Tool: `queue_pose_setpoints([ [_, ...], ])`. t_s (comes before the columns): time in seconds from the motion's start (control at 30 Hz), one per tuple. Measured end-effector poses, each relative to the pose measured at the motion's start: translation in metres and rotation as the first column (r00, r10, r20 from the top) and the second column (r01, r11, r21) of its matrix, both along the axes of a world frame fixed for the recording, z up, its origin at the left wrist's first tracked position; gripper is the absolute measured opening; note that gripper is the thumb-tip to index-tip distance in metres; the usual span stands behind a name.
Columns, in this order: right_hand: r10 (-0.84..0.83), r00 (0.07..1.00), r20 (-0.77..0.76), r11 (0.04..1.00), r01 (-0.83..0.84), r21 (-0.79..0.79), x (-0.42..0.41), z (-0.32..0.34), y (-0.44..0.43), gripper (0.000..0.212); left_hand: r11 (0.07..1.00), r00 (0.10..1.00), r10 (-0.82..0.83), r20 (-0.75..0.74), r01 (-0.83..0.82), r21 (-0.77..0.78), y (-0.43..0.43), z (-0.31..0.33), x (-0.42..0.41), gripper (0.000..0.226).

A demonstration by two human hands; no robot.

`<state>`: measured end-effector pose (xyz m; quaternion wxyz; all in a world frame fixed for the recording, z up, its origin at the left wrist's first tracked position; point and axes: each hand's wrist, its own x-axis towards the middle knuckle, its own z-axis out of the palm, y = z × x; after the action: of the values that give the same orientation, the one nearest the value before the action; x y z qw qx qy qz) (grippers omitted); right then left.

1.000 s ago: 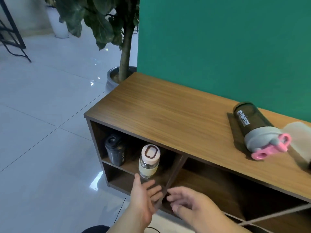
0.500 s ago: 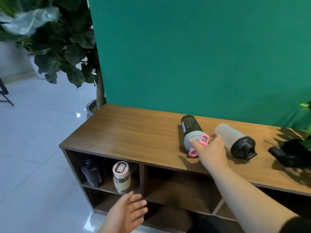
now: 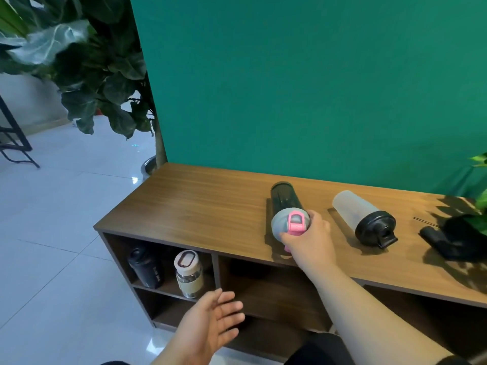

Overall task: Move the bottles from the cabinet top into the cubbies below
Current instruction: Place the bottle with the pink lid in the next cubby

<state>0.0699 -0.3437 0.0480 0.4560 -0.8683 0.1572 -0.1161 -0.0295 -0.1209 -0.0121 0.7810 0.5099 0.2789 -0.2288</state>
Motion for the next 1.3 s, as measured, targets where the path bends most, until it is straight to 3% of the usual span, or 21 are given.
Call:
queue_pose_setpoints([
  [0.2,0.257,0.958,0.125,0.962,-0.267,0.064,-0.094,0.033,0.013,0.065,0.987,0.978,0.136,0.161,-0.119,-0.112,-0.020,0.014,-0.004,0.043],
  [0.3,0.389,0.917,0.084,0.903,-0.398,0.162,-0.136,0.046,0.018,0.053,0.949,0.954,0.253,0.160,-0.213,-0.235,-0.024,0.005,-0.012,0.050],
  [0.37,0.439,0.898,0.021,0.889,-0.437,0.137,-0.153,0.045,0.021,0.046,0.921,0.958,0.265,0.108,-0.218,-0.322,-0.025,-0.007,-0.023,0.061],
  [0.47,0.441,0.889,-0.121,0.897,-0.437,0.059,-0.161,0.029,0.032,0.043,0.875,0.962,0.272,0.014,-0.241,-0.420,-0.030,-0.029,-0.046,0.061],
  [0.57,0.444,0.882,-0.161,0.896,-0.441,0.055,-0.164,0.009,0.042,0.051,0.856,0.968,0.237,-0.087,-0.250,-0.452,-0.033,-0.049,-0.056,0.055],
  [0.7,0.563,0.809,-0.171,0.823,-0.568,0.018,-0.163,-0.025,0.048,0.098,0.906,0.989,0.126,-0.071,-0.144,-0.397,-0.036,-0.073,-0.047,0.041],
  [0.77,0.588,0.783,-0.205,0.799,-0.602,-0.005,-0.155,-0.046,0.049,0.108,0.935,0.993,0.069,-0.097,-0.098,-0.340,-0.039,-0.091,-0.037,0.038],
  [0.87,0.561,0.793,-0.239,0.826,-0.557,0.091,-0.136,-0.077,0.051,0.106,0.939,0.982,0.023,-0.189,-0.086,-0.332,-0.042,-0.119,-0.021,0.046],
  [1.07,0.527,0.811,-0.256,0.841,-0.540,0.020,-0.092,-0.130,0.054,0.101,0.888,0.932,0.138,-0.334,-0.265,-0.374,-0.052,-0.160,0.016,0.050],
  [1.3,0.527,0.813,-0.247,0.843,-0.537,0.031,-0.025,-0.158,0.047,0.106,0.844,0.853,0.305,-0.424,-0.448,-0.296,-0.040,-0.193,0.060,0.092],
])
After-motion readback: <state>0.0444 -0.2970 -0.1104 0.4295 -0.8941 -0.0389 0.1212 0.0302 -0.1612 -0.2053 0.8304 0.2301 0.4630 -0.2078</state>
